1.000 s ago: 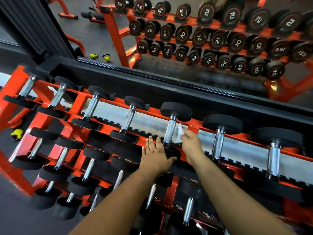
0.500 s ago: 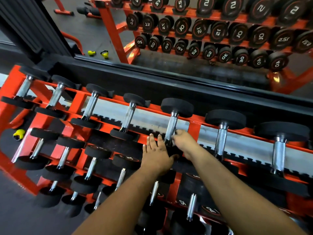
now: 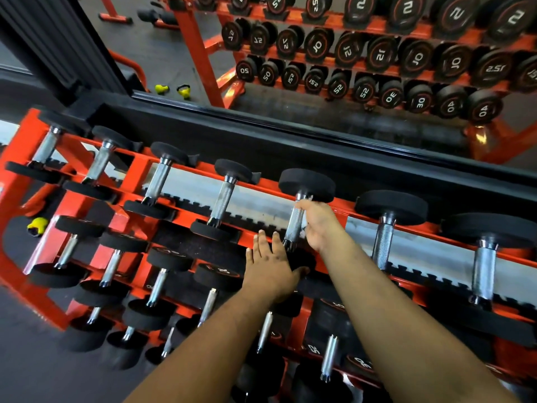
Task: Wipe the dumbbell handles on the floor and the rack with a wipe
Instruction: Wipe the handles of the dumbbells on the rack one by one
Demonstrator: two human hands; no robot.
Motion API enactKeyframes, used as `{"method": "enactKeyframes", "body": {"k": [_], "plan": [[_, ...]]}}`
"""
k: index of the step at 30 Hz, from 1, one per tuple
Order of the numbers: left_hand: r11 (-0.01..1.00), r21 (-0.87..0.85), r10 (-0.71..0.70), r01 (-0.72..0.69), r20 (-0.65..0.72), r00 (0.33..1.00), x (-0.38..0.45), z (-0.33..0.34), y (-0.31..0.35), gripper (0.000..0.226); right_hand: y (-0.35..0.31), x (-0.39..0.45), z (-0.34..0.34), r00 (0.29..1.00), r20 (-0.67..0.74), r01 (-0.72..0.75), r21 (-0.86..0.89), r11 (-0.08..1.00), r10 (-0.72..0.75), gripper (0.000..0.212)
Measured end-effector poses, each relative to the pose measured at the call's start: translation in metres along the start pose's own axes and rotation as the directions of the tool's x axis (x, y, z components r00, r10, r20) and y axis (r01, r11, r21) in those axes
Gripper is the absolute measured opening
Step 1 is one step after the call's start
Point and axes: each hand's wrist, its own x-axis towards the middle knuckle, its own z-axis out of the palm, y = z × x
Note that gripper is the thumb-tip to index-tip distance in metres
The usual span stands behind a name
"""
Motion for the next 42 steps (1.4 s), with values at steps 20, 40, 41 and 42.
{"method": "enactKeyframes", "body": {"k": [20, 40, 41, 42], "plan": [[1.000, 0.017, 0.000, 0.000, 0.016, 1.000, 0.001, 0.001, -0.002, 0.107, -0.008, 0.007, -0.003, 0.999, 0.014, -0.036, 0.130, 0.991, 0.034, 0.028], [1.000, 0.000, 0.001, -0.001, 0.010, 1.000, 0.002, 0.002, -0.002, 0.107, 0.013, 0.002, -0.001, 0.997, 0.010, -0.075, 0.075, 0.994, 0.075, 0.056], [1.000, -0.001, 0.002, -0.002, 0.010, 1.000, 0.002, 0.001, 0.000, 0.107, 0.013, -0.002, 0.001, 0.995, 0.028, -0.094, 0.054, 0.994, 0.092, 0.049], [1.000, -0.006, -0.001, 0.001, 0.008, 1.000, 0.002, 0.001, 0.000, 0.107, 0.014, -0.003, 0.005, 0.992, 0.046, -0.119, 0.045, 0.992, 0.117, 0.039]]}}
